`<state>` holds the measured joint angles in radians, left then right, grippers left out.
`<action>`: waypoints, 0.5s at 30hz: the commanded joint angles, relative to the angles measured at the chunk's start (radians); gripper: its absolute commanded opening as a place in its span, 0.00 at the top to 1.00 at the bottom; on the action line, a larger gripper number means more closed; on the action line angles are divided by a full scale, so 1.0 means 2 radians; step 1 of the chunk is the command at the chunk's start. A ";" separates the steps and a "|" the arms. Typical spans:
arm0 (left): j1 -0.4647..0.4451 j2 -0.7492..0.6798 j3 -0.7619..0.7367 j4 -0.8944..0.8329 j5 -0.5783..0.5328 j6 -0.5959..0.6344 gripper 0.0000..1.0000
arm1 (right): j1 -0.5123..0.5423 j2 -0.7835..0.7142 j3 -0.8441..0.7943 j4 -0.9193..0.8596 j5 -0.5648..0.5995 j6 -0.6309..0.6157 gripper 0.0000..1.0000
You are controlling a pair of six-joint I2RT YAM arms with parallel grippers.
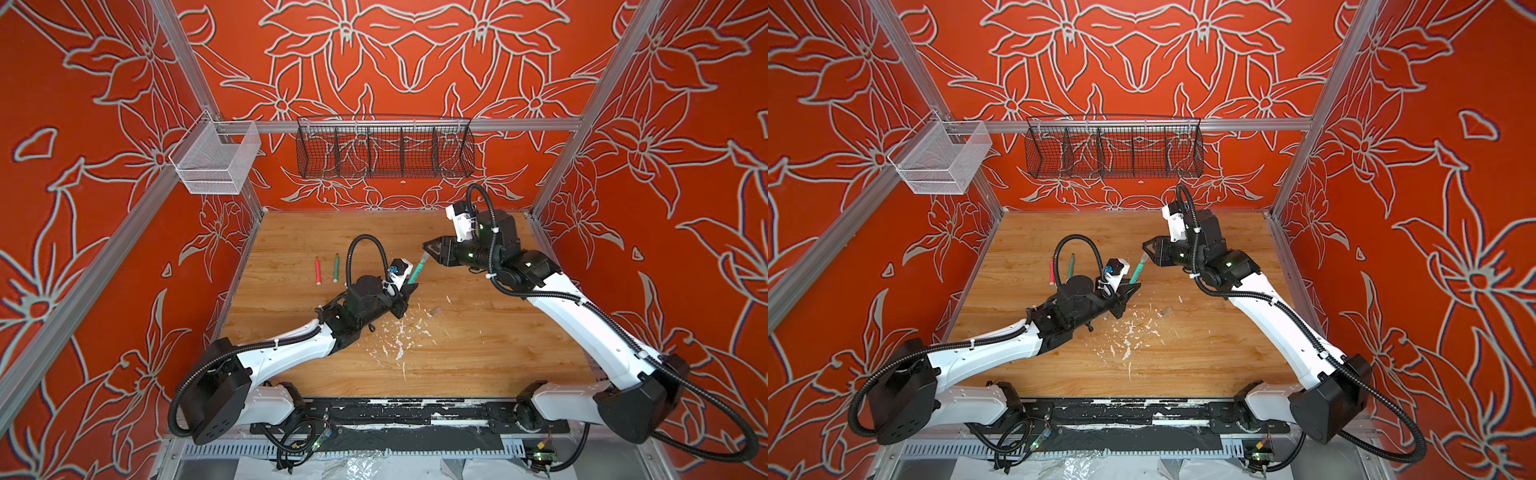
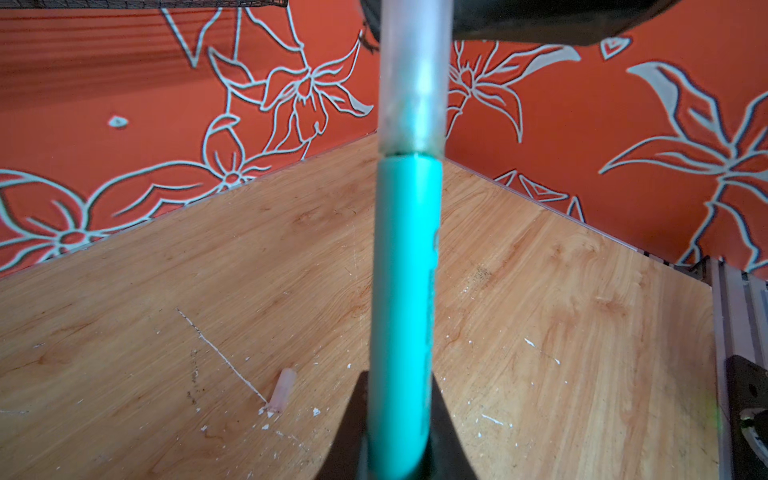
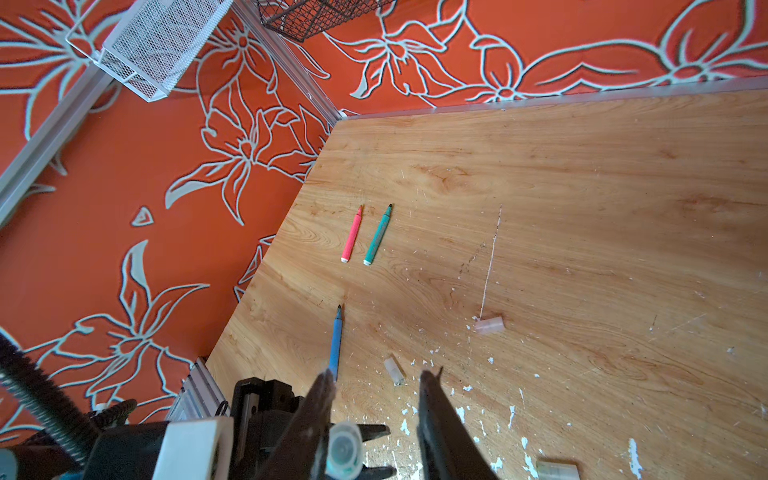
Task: Insert the pens into the pen caps
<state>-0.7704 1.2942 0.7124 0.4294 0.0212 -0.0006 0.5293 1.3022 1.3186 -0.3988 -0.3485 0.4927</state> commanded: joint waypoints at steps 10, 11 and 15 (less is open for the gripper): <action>0.002 0.004 0.038 -0.004 0.034 -0.021 1.00 | 0.000 -0.034 0.001 0.030 0.042 0.035 0.58; 0.002 0.005 0.041 -0.009 0.038 -0.023 1.00 | -0.001 -0.037 -0.004 0.035 0.059 0.040 0.58; 0.002 0.008 0.048 -0.021 0.045 -0.028 1.00 | -0.002 -0.051 -0.025 0.061 0.079 0.044 0.60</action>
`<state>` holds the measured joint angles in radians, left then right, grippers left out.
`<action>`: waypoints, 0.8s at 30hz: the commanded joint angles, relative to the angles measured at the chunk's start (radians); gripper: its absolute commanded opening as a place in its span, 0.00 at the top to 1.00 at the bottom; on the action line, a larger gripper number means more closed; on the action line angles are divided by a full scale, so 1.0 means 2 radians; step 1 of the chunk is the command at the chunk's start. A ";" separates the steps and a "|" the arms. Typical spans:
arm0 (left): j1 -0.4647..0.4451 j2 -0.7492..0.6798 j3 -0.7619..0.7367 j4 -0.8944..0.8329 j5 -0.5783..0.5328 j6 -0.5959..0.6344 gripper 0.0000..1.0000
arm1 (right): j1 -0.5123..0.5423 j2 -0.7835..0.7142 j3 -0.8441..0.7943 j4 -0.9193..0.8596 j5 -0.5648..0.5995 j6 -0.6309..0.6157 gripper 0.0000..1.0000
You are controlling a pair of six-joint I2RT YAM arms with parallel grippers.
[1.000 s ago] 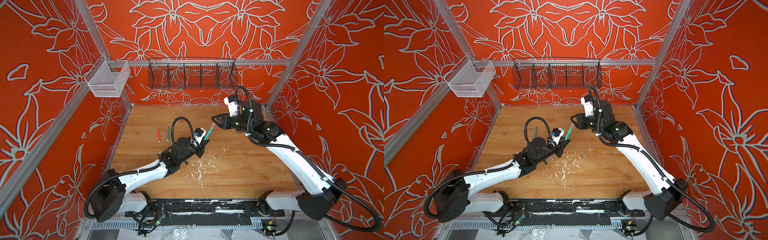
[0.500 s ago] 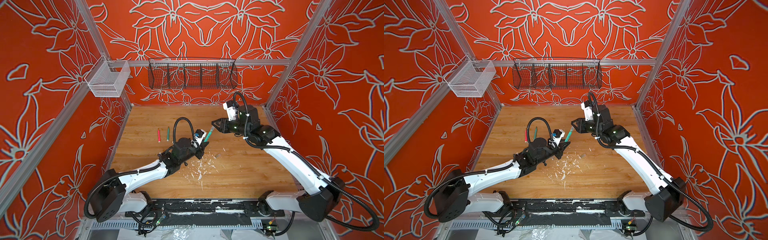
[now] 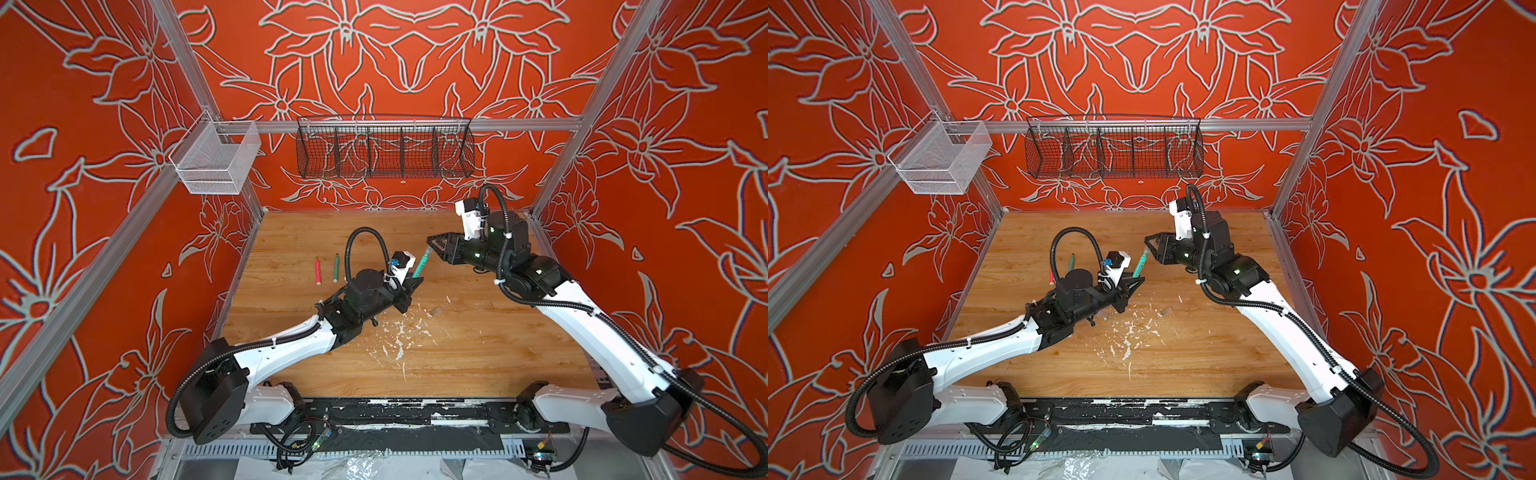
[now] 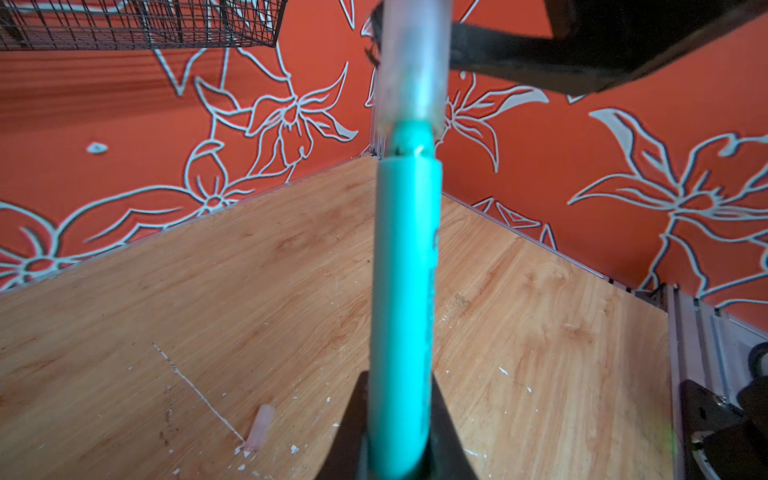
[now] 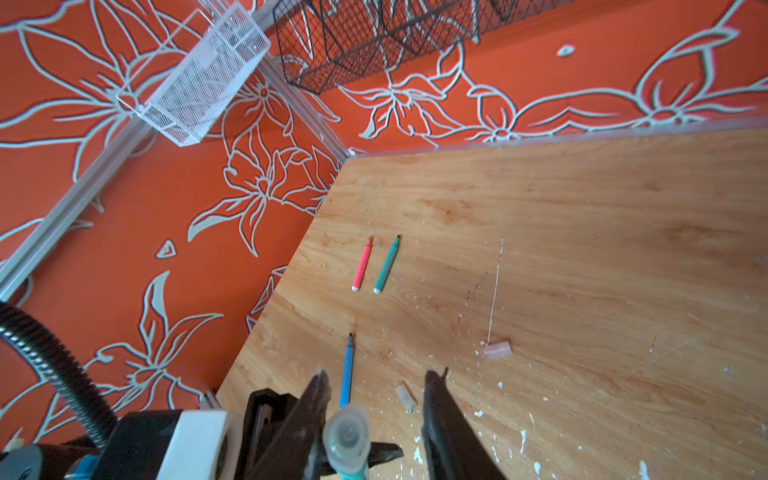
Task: Insert the pens into the pen caps
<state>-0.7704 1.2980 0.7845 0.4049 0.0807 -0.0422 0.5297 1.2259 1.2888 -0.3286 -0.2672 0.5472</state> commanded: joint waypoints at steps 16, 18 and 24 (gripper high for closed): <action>0.010 0.012 0.026 -0.022 0.034 -0.019 1.00 | -0.003 0.011 0.014 0.034 -0.069 0.026 0.62; 0.010 0.012 0.027 -0.022 0.035 -0.020 1.00 | -0.003 0.009 0.017 0.027 -0.069 0.021 0.61; 0.011 0.009 0.025 -0.019 0.032 -0.018 1.00 | -0.003 0.008 0.005 0.024 -0.072 0.026 0.61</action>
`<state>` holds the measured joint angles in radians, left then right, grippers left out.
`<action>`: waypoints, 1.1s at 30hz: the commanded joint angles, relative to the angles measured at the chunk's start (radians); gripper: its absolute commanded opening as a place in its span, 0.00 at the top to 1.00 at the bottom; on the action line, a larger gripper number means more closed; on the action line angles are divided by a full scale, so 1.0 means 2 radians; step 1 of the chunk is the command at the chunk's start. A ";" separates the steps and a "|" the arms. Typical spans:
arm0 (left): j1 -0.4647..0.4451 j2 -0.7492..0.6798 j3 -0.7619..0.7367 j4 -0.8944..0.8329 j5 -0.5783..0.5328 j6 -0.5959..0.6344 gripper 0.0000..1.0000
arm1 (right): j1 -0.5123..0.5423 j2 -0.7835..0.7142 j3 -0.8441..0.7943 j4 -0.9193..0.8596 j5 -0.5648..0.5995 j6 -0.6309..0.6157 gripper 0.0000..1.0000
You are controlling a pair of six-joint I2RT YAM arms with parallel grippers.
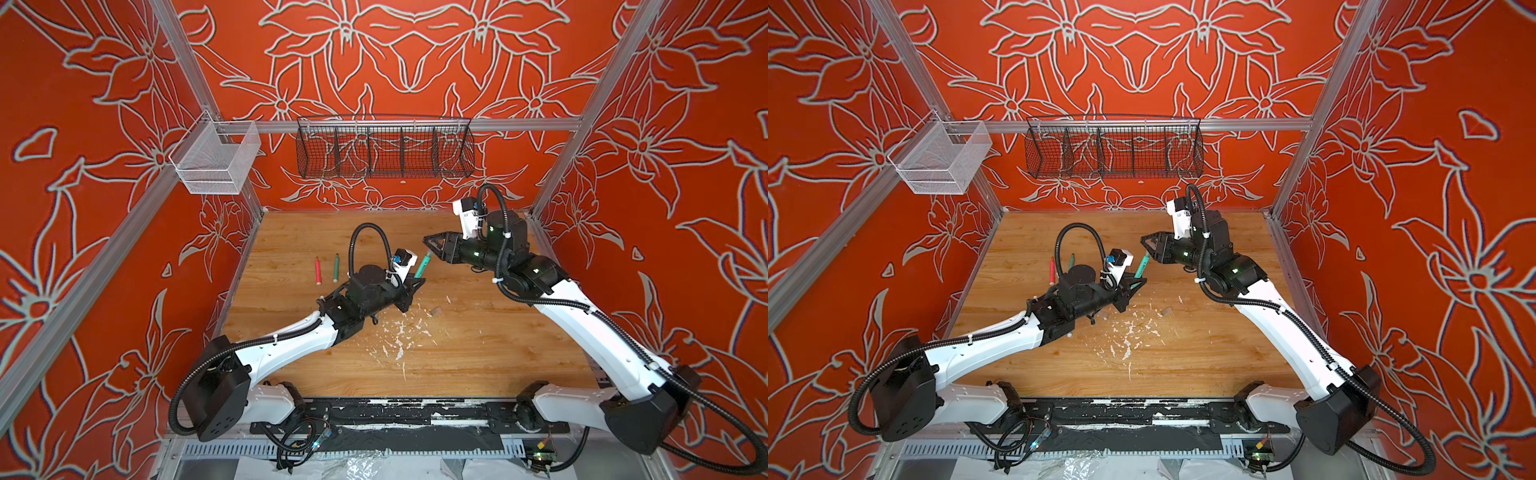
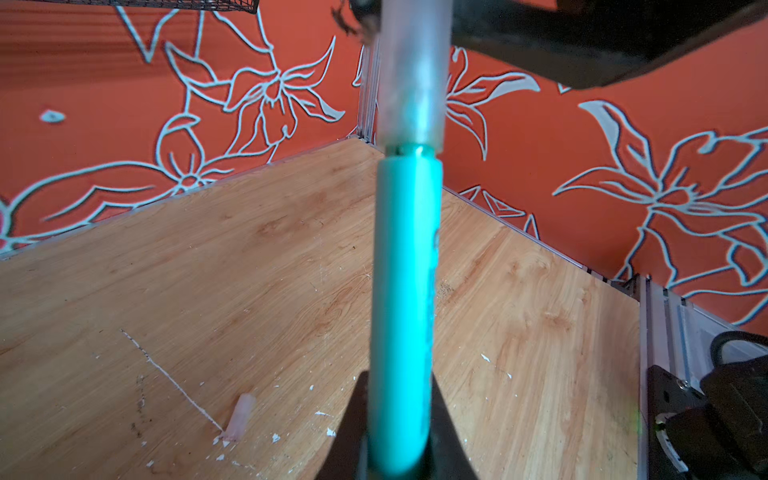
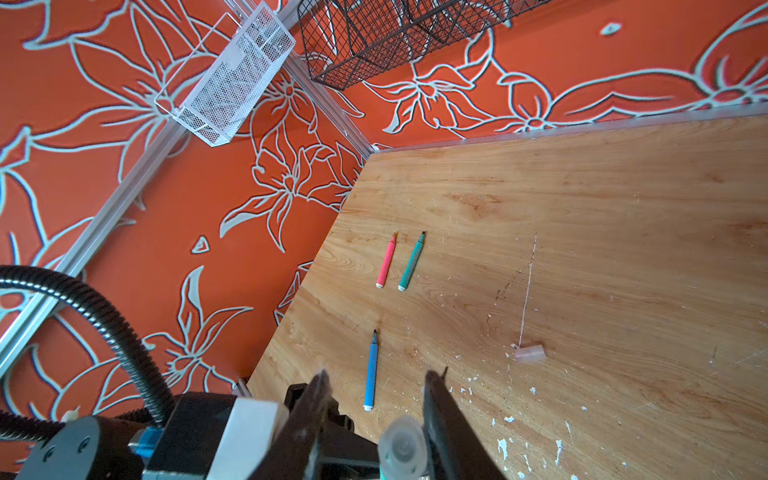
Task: Insert the pens into the pen caps
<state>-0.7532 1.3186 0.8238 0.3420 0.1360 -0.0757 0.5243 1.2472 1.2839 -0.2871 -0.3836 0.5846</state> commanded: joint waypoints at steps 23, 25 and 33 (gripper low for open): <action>0.006 -0.019 -0.001 0.021 0.005 -0.001 1.00 | -0.009 -0.018 0.042 -0.053 0.062 -0.022 0.54; 0.006 -0.019 -0.001 0.021 0.006 -0.002 1.00 | -0.020 -0.018 0.049 -0.061 0.068 -0.020 0.54; 0.006 -0.018 -0.002 0.022 0.007 -0.003 1.00 | -0.025 -0.003 0.048 -0.062 0.039 -0.016 0.57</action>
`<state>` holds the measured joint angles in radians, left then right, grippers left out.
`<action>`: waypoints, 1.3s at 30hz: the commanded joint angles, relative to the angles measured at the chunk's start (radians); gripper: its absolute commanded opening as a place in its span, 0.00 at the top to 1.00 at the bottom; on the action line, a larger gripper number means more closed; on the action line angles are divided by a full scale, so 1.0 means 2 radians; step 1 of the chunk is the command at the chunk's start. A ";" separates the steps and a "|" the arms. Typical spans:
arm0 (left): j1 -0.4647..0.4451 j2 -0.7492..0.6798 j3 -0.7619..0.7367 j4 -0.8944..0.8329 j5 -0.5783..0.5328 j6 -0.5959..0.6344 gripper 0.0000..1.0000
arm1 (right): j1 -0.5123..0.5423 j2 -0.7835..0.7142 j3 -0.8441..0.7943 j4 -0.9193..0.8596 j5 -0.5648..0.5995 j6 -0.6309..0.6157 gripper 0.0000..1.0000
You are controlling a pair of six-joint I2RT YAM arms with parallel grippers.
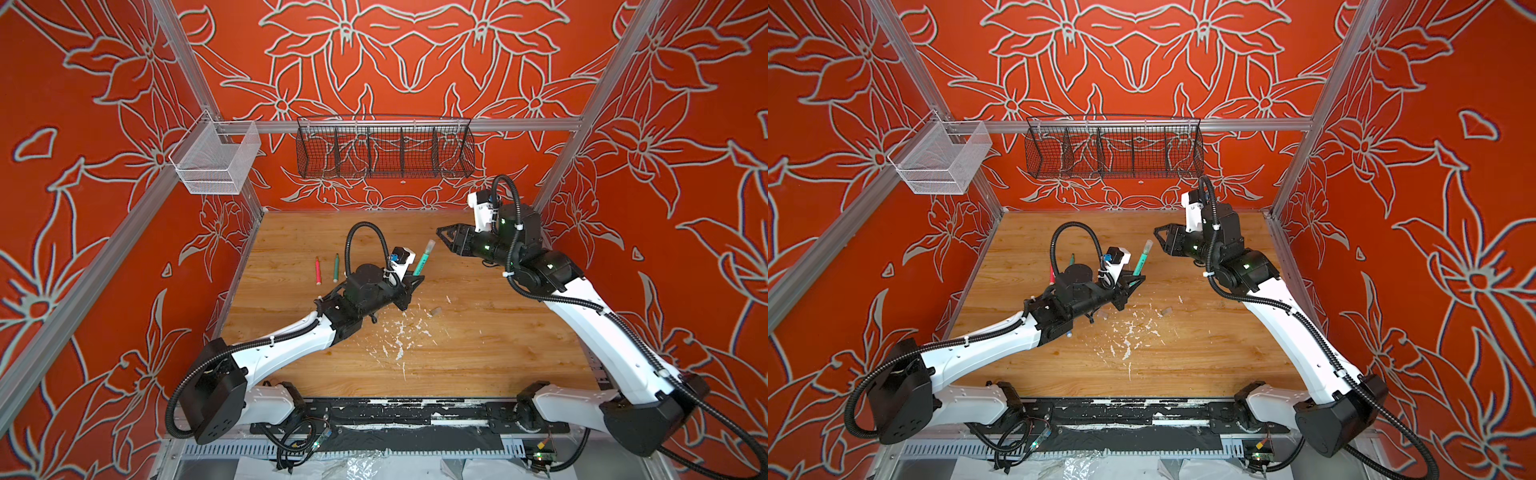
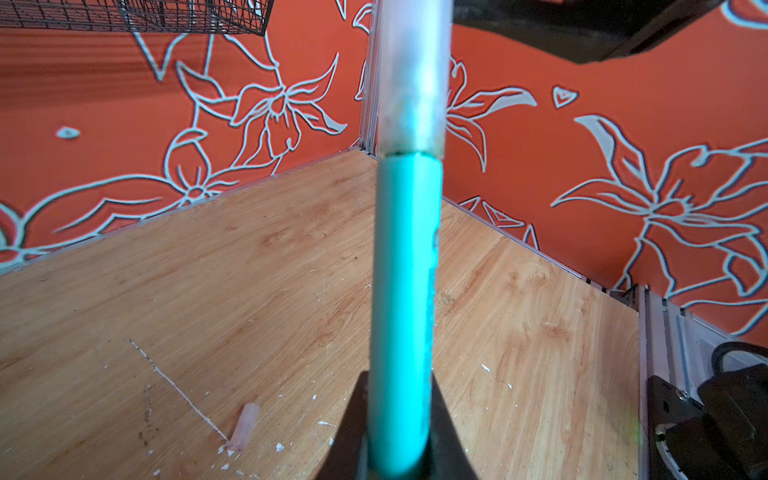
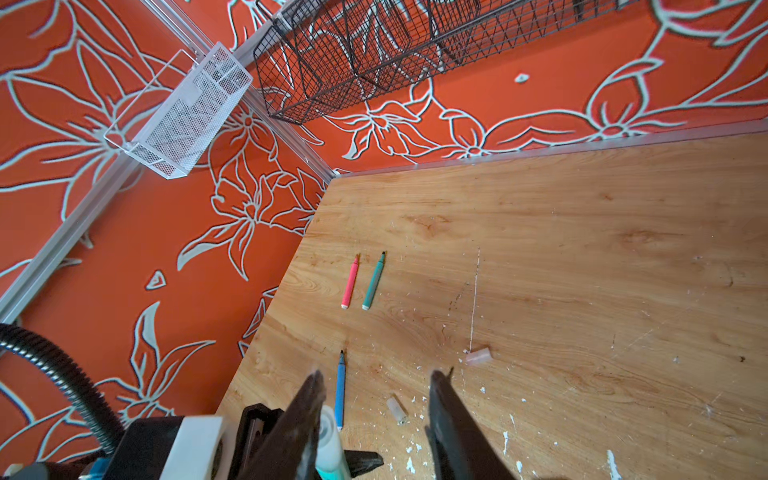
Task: Insert the pens into the pen caps
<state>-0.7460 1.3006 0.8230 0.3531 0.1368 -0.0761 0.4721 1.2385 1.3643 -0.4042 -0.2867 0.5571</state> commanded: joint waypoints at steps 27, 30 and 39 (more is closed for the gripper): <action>0.003 0.000 0.000 0.016 0.004 -0.002 1.00 | 0.001 -0.002 -0.012 -0.025 -0.023 -0.016 0.59; 0.003 0.004 0.000 0.016 0.005 -0.003 1.00 | 0.000 -0.014 -0.003 -0.005 0.001 -0.011 0.56; 0.003 0.006 0.003 0.013 0.005 -0.006 1.00 | 0.000 -0.005 -0.008 0.031 -0.052 0.013 0.55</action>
<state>-0.7456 1.3071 0.8200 0.3527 0.1371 -0.0807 0.4706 1.2278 1.3449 -0.3824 -0.3401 0.5583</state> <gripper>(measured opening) 0.145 0.450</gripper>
